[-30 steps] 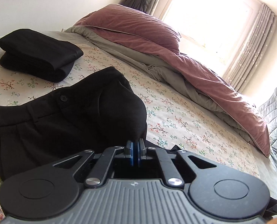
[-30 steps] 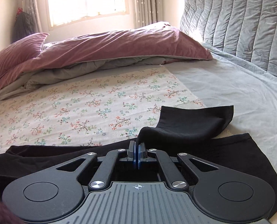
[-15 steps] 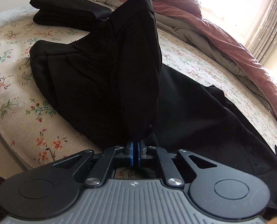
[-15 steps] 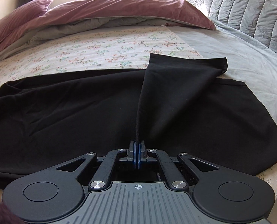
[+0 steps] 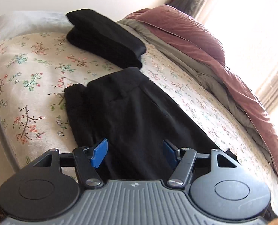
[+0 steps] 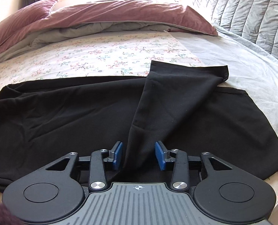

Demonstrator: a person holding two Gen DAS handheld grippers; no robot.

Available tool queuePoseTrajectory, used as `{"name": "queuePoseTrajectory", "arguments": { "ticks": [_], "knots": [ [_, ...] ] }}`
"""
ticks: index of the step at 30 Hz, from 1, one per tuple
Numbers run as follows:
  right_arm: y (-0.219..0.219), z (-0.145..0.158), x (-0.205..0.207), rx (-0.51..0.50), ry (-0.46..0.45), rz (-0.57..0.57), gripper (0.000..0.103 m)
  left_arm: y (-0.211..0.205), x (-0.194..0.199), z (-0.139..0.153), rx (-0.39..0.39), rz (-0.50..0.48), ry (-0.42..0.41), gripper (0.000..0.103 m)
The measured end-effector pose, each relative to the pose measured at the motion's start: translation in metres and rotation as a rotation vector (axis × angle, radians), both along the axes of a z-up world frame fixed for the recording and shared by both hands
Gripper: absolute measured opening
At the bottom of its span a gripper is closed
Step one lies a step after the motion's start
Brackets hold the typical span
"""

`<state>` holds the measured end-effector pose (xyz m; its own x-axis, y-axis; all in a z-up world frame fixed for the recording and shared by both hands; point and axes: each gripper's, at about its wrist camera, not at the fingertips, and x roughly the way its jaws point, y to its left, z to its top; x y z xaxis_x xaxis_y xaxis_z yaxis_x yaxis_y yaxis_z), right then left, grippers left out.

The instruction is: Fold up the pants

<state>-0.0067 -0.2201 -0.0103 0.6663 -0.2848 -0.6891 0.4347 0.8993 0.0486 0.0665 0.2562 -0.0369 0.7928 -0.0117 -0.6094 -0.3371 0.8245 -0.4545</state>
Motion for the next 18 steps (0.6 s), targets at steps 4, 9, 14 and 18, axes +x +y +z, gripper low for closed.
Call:
{"name": "queuePoseTrajectory", "arguments": {
  "ticks": [4,9,14,18],
  "knots": [
    [-0.009,0.003,0.013,-0.023,0.015,-0.002,0.042,0.026,0.006,-0.015,-0.117,0.08,0.049,0.06],
    [-0.019,-0.005,0.025,-0.004,0.034,-0.025,0.03,0.034,0.008,-0.018,-0.155,0.103,0.009,0.016],
    [-0.02,0.003,0.017,-0.033,-0.013,-0.062,0.0,0.025,0.001,0.001,-0.037,0.074,-0.061,0.016],
    [-0.021,0.009,0.011,-0.048,-0.023,-0.046,0.0,0.033,0.001,-0.002,-0.07,0.074,-0.047,0.021]
  ]
}}
